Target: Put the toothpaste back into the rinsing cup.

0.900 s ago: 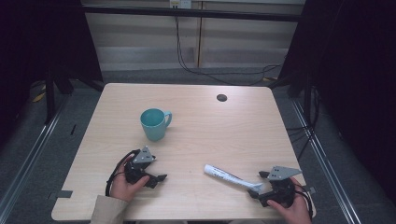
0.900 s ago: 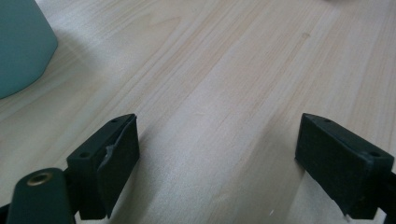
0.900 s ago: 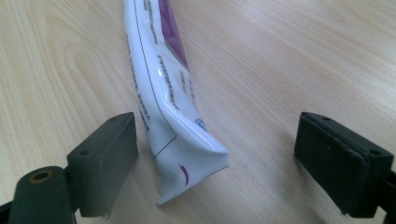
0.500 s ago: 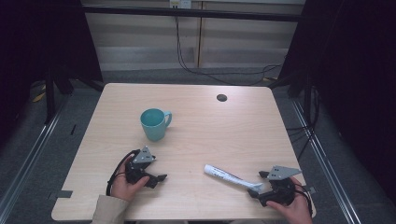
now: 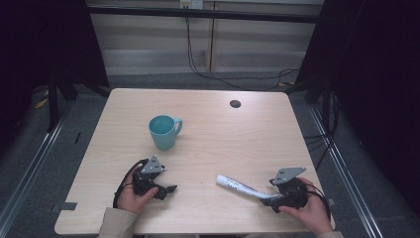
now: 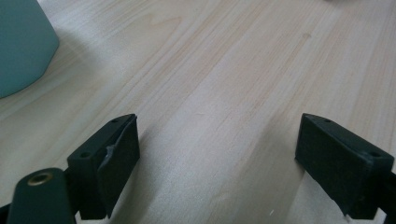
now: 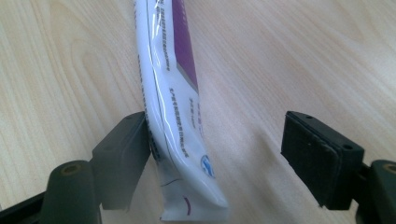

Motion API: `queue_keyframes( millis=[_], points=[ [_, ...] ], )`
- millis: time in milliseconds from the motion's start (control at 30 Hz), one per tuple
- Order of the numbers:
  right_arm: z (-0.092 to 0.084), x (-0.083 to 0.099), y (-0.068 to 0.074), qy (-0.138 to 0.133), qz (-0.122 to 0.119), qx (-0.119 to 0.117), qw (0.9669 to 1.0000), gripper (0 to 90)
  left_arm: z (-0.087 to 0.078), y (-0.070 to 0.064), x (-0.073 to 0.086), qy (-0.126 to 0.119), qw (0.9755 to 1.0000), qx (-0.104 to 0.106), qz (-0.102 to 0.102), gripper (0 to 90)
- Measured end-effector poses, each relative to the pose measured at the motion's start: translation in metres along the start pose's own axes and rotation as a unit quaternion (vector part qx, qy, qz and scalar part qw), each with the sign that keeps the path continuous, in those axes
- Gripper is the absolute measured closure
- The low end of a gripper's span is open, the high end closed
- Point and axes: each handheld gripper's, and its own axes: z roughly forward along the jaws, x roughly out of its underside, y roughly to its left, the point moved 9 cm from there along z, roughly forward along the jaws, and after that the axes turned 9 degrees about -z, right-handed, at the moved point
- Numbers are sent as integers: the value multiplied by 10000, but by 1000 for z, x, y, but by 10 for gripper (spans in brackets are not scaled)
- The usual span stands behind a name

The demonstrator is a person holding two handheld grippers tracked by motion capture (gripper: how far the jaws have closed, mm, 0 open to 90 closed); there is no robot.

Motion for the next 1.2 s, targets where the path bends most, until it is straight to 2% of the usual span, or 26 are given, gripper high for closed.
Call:
queue_keyframes(
  millis=[67,167,267,433,633,700,800,833,1033,1133,1200],
  points=[
    [0,-3,2,118,-58,-125,9998,274,0,0,0,-1,10000,-1,0,134],
    [-1,-5,3,345,-164,-174,9991,306,0,0,0,12,10000,-11,1,135],
    [0,-6,3,595,-221,-193,9978,320,0,0,0,10,10000,-7,-12,135],
    [0,-9,1,813,-303,-334,9957,336,0,0,0,12,10000,-13,2,135],
    [3,-11,0,929,-342,-404,9943,344,0,0,0,11,10000,-13,3,135],
    [5,-11,2,988,-340,-522,9932,389,0,0,0,14,10000,-13,4,135],
    [6,-12,1,1028,-395,-487,9927,410,0,0,0,17,10000,-13,-8,136],
    [6,-13,3,1031,-403,-554,9923,421,0,0,0,12,10000,-13,-7,136],
    [7,-13,5,1128,-474,-619,9906,496,0,0,0,16,10000,-16,-8,136],
    [8,-10,6,1320,-521,-600,9881,521,-1,0,1,15,10000,-22,-5,137],
    [8,-11,7,1304,-526,-620,9881,576,-1,0,1,15,10000,-23,-3,137]
  ],
)
